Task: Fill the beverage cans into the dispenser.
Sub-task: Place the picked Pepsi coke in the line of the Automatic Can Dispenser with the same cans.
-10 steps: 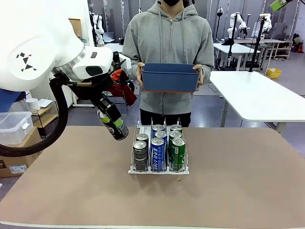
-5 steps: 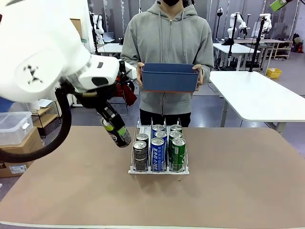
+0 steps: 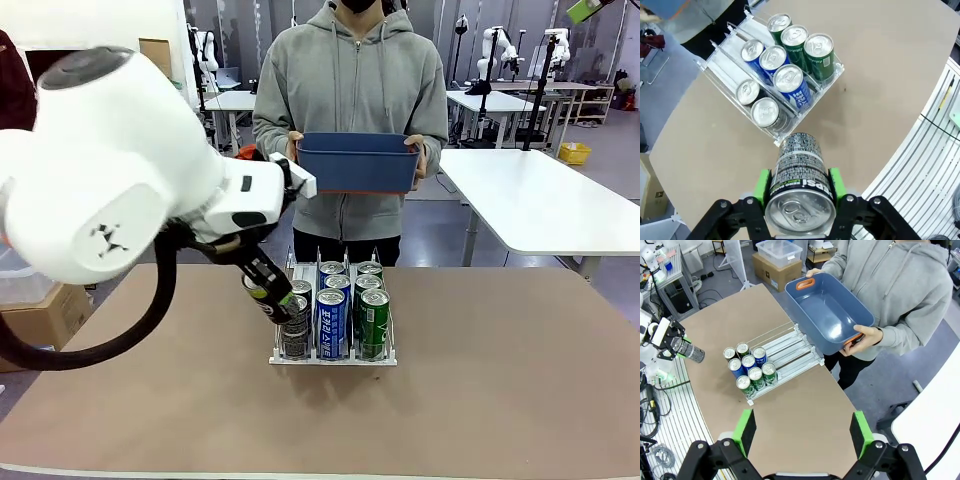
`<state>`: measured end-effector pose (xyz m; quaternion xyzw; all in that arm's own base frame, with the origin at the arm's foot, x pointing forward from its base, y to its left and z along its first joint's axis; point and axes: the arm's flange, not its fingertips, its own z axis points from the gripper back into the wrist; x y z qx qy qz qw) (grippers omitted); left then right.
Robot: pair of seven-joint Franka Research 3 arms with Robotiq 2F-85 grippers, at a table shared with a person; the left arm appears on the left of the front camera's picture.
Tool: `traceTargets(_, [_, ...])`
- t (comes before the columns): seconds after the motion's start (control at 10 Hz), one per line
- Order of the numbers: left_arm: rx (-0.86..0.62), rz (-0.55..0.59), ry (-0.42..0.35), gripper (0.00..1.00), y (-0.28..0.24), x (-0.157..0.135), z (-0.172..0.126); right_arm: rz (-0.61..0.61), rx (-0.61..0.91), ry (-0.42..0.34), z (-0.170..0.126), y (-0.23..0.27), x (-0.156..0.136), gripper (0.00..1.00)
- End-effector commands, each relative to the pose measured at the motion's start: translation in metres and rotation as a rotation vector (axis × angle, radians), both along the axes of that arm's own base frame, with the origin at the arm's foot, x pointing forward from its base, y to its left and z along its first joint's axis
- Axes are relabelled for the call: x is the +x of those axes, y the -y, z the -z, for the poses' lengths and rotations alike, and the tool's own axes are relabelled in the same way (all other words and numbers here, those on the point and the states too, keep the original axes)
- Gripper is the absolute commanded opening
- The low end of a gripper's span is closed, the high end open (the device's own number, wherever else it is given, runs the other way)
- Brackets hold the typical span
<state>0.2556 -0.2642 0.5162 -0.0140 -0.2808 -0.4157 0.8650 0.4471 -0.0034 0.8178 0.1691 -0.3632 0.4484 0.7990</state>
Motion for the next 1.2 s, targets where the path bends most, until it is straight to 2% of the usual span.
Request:
traceTargets(0.0, [0.031, 0.017, 0.0, 0.58, -0.005, -0.002, 0.051, 0.009, 0.02, 0.013, 0.001, -0.002, 0.0, 1.0])
traceTargets(0.2, [0.047, 0.014, -0.039, 0.58, 0.003, 0.002, 0.067, 0.009, 0.02, 0.013, 0.001, -0.002, 0.0, 1.0])
traceTargets(0.5, [0.067, 0.039, -0.052, 0.58, 0.002, 0.013, 0.086, 0.009, 0.02, 0.013, 0.001, -0.002, 0.0, 1.0])
traceTargets(0.6, [0.075, 0.037, -0.085, 0.58, 0.022, 0.023, 0.06, 0.009, 0.02, 0.013, 0.001, -0.002, 0.0, 1.0])
traceTargets(1.0, [0.097, 0.037, -0.101, 0.58, 0.024, 0.033, 0.068, 0.009, 0.02, 0.013, 0.001, -0.002, 0.0, 1.0])
traceTargets(1.1, [0.09, 0.072, -0.153, 0.58, 0.029, 0.043, 0.071, 0.009, 0.02, 0.013, 0.001, -0.002, 0.0, 1.0])
